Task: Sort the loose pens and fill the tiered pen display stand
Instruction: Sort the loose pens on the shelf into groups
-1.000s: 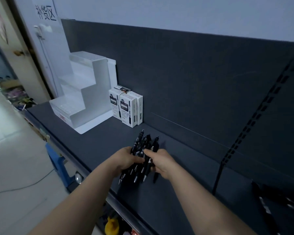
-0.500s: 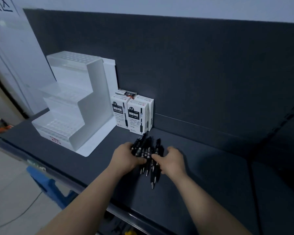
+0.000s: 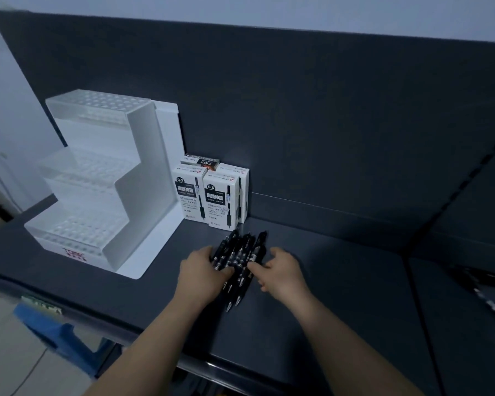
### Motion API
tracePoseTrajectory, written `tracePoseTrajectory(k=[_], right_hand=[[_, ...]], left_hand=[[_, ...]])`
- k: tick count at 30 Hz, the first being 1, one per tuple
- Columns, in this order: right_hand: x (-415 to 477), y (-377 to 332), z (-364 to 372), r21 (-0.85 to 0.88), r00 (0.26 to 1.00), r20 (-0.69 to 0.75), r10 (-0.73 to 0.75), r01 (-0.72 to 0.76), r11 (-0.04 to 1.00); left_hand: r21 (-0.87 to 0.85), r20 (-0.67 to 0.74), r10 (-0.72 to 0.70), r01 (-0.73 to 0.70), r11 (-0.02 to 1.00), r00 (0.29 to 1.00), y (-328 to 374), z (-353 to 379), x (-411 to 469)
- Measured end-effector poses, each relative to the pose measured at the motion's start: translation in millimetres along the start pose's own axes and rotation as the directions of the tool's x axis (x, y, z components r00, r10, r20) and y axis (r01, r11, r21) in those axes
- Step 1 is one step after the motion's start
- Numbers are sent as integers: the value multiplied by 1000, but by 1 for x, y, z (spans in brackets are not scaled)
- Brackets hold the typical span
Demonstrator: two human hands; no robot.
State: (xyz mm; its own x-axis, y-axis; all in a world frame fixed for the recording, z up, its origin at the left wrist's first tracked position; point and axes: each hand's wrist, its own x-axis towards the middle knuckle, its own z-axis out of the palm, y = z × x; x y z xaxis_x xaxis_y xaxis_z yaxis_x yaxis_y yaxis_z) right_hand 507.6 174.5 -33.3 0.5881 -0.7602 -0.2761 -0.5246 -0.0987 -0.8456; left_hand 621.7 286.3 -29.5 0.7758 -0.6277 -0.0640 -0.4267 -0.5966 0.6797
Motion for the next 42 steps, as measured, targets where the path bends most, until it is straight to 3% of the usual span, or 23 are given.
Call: tracePoseTrajectory(k=[9, 19, 30, 42], right_hand=[[-23, 2, -13, -173, 994, 13, -104, 105, 979], [-72, 25, -87, -487, 967, -73, -244, 179, 855], [-173, 120, -265, -671, 909, -320, -266, -19, 741], [-279, 267, -481, -647, 873, -476, -103, -269, 714]], left_hand=[[266, -14, 20, -15, 964, 1000, 9, 3, -14], [280, -60, 385, -354, 892, 921, 75, 28, -55], [145, 50, 641, -640, 754, 766, 218, 137, -157], [89, 239, 672, -705, 704, 701, 370, 305, -288]])
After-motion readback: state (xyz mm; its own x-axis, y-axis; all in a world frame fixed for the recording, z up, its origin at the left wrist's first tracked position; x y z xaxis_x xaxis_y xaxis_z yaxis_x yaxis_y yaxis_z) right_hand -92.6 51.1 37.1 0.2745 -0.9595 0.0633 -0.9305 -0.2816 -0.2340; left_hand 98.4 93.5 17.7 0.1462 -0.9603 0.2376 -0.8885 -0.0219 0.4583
